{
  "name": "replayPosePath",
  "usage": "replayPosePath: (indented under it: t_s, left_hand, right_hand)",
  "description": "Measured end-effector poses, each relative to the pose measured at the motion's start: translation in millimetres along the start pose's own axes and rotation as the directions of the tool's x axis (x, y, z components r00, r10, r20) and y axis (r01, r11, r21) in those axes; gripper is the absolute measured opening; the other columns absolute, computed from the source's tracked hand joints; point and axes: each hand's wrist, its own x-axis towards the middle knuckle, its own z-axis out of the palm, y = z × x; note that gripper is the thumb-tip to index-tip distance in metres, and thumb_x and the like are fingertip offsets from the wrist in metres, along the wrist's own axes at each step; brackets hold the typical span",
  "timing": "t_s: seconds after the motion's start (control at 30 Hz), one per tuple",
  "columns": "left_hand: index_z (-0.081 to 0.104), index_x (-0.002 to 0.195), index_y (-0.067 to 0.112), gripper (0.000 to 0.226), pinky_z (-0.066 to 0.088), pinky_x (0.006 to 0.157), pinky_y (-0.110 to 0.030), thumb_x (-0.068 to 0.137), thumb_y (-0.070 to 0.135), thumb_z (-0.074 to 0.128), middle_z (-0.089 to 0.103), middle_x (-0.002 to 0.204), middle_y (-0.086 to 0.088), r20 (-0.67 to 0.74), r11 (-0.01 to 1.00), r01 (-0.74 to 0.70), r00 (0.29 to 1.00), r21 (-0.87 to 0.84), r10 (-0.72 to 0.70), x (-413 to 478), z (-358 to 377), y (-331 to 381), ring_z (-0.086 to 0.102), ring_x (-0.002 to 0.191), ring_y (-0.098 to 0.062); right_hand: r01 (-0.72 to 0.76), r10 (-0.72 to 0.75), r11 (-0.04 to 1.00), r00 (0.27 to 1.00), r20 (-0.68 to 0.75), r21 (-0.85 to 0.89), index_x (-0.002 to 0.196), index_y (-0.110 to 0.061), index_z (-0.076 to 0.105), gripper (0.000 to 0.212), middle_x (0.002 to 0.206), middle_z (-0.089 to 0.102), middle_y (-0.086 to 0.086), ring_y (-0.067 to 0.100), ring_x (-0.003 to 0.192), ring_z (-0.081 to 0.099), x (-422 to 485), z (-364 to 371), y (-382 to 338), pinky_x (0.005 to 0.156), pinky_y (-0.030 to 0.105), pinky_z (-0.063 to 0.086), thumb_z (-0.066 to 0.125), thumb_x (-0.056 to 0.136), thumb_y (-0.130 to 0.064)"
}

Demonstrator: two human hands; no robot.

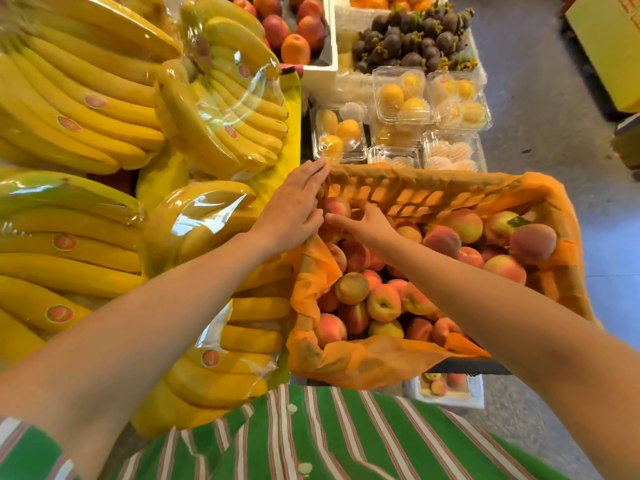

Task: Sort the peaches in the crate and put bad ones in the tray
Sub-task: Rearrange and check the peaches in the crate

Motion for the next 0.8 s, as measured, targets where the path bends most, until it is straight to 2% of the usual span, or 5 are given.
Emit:
replayPosePath:
  t_s: [0.17,0.33,0.47,0.6,0.8]
  left_hand:
    - [0.036,0.145,0.008,0.063,0.025,0.116,-0.040,0.087,0.021,0.059,0.029,0.153,-0.010,-0.004,0.998,-0.039,0.999,0.048,0.039,3.8,-2.5,-4.8,0.025,0.141,-0.026]
    - [0.063,0.118,0.016,0.037,0.032,0.106,-0.045,0.081,0.025,0.062,0.047,0.138,-0.011,-0.029,0.963,-0.155,0.986,0.220,0.166,8.8,-2.2,-0.7,0.038,0.132,-0.031]
    - [0.071,0.097,0.024,0.022,0.028,0.099,-0.041,0.081,0.031,0.057,0.068,0.103,0.000,0.103,0.918,-0.308,0.951,0.251,0.291,17.5,1.5,26.9,0.051,0.115,-0.026]
    - [0.068,0.101,0.029,0.023,0.028,0.101,-0.040,0.086,0.041,0.056,0.066,0.099,0.004,0.368,0.886,-0.373,0.892,0.275,0.261,23.9,6.4,50.2,0.050,0.111,-0.020]
    - [0.071,0.104,0.028,0.024,0.010,0.116,-0.045,0.083,0.036,0.060,0.059,0.124,0.003,0.228,0.900,-0.268,0.953,0.343,0.197,27.3,8.5,41.2,0.033,0.135,-0.022]
  right_hand:
    - [0.019,-0.018,1.000,0.987,0.162,-0.001,0.140,-0.021,0.043,0.088,0.132,0.055,0.000,0.015,0.116,0.057,-21.7,-30.1,8.1,0.092,0.032,0.054,0.082,0.067,-0.050]
    - [0.007,-0.003,1.000,0.949,0.315,-0.012,0.135,-0.021,0.048,0.054,0.121,0.060,0.001,0.008,0.101,0.062,-45.5,-75.8,9.4,0.076,0.015,0.053,0.069,0.087,-0.013]
    - [-0.027,0.068,0.993,0.924,0.376,-0.113,0.132,-0.021,0.051,0.059,0.121,0.063,0.009,0.021,0.106,0.065,-60.9,-105.4,17.1,0.087,0.029,0.056,0.076,0.078,-0.018]
    - [0.075,0.080,0.910,0.933,0.351,-0.408,0.138,-0.020,0.045,0.067,0.132,0.051,0.004,0.021,0.118,0.053,-72.5,-124.1,18.9,0.094,0.030,0.050,0.077,0.079,-0.017]
    - [0.163,0.025,0.742,0.963,0.269,-0.650,0.144,-0.015,0.038,0.079,0.137,0.045,0.006,0.023,0.125,0.045,-72.7,-130.5,36.3,0.103,0.038,0.043,0.077,0.077,-0.028]
